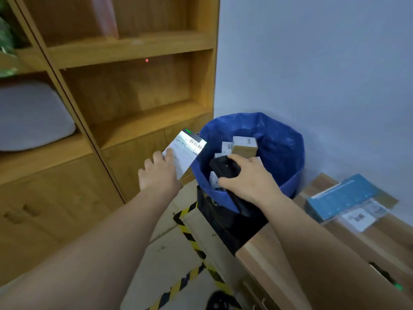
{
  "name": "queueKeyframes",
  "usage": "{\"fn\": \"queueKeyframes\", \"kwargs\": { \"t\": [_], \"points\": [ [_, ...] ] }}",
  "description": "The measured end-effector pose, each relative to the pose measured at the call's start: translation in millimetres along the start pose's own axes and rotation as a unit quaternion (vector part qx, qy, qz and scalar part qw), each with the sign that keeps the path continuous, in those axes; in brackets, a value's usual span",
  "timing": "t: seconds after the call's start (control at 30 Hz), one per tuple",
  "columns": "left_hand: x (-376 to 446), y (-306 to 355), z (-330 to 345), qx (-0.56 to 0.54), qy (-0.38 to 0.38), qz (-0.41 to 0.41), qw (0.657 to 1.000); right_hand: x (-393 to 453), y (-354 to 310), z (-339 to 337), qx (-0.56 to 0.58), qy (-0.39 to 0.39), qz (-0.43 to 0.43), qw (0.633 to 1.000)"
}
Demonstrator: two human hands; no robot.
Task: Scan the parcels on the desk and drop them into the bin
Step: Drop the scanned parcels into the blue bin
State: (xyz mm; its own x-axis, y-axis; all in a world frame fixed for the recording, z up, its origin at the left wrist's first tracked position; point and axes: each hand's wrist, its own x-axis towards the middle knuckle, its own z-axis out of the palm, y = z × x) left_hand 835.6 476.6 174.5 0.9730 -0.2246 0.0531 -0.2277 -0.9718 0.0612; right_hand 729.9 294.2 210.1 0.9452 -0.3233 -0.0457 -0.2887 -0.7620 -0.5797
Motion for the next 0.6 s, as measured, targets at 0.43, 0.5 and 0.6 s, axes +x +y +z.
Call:
{"fn": "queueKeyframes", "kwargs": {
  "t": [0.43,0.5,0.6],
  "points": [
    [206,30,13,-0.021,-0.019,-0.016,0.999,212,17,20,0.1,0.058,0.103,0.988],
    [230,46,22,-0.024,-0.037,0.003,0.999,230,28,20,0.1,0.06,0.134,0.984],
    [260,71,39,-0.025,-0.062,0.04,0.997,251,46,25,0.104,0.075,0.169,0.977]
  ]
}}
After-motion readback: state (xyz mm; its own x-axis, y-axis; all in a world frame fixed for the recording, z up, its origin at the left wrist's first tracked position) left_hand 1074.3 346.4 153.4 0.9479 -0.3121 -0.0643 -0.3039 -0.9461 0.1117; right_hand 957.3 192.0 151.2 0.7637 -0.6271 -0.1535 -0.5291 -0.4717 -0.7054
